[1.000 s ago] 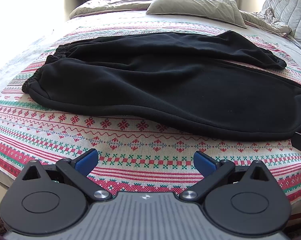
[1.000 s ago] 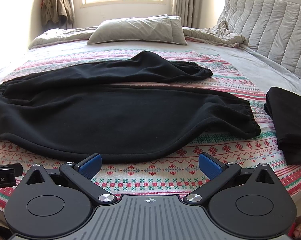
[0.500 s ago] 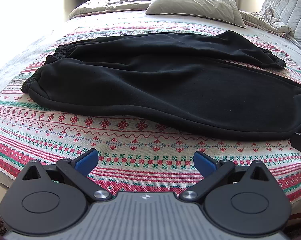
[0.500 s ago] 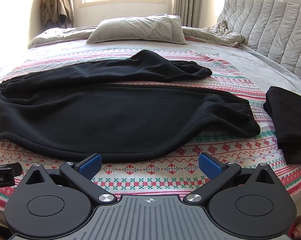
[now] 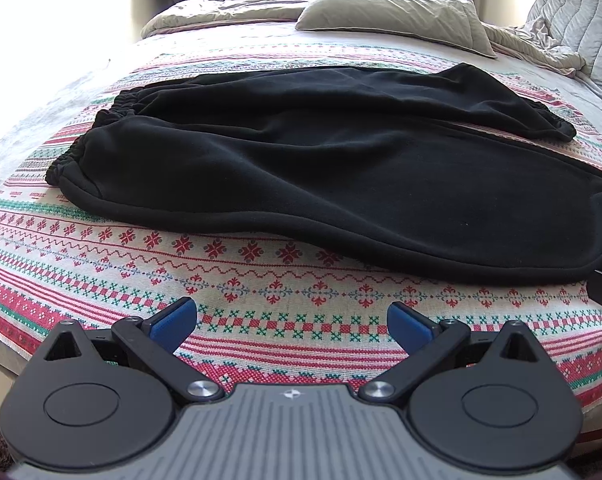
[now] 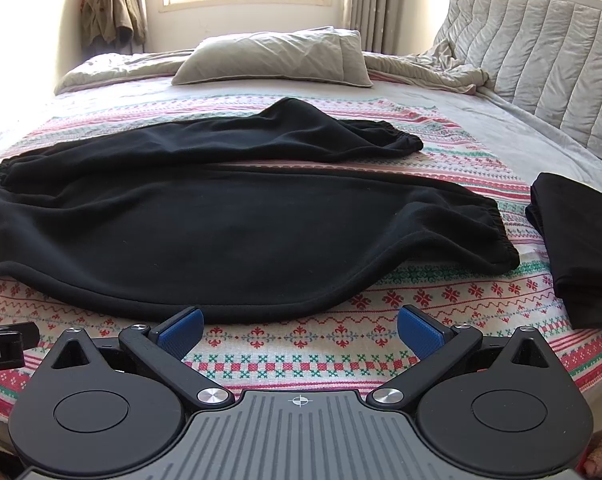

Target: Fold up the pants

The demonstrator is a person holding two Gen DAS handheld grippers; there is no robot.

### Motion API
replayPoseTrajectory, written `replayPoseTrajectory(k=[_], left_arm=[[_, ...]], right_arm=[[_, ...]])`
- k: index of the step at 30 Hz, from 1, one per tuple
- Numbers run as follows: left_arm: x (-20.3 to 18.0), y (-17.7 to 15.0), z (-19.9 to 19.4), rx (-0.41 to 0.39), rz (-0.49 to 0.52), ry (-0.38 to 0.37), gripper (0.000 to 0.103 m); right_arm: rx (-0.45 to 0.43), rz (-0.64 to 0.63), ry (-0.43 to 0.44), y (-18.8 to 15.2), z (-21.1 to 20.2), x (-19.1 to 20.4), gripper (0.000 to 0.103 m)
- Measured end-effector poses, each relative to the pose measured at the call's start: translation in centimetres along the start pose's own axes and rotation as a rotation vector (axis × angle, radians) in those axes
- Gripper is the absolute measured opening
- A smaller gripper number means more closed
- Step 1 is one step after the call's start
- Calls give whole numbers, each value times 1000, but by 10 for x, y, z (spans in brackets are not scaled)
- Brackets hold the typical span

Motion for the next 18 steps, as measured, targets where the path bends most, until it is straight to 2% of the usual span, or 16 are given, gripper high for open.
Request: replayPoseTrajectory(k=[2,5,10,12,14,18], left_arm=[[2,2,1,-17,-11,3,103],[3,5,2,-48,-17,-38,103],[-4,4,13,19,-2,-121,103],[-8,5,17,52,-17,-187,103],[-14,6,14,51,-23,-267,103],[-35,5,12,33,84,-350,103]], right_arm=[[-2,-8,-19,-1,1,-2,103],[-1,-21,-27,-2,2,-5,103],[-35,-34,-8,-4,2,-20,103],[-28,-28,-11,-4,3,-31,103],[-14,-13,-7,-6,4,-42,103],[53,16,-4,-15,9,-71,103]])
Point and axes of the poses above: each gripper's, at about its wrist camera, not at the fingertips, and z roughly the way its jaws point, x to its left, y to its top, the point moved 7 cm from there along z, roughly the way its jaws point, and after that the axes turned 13 degrees about -z, right-handed, at the moved point
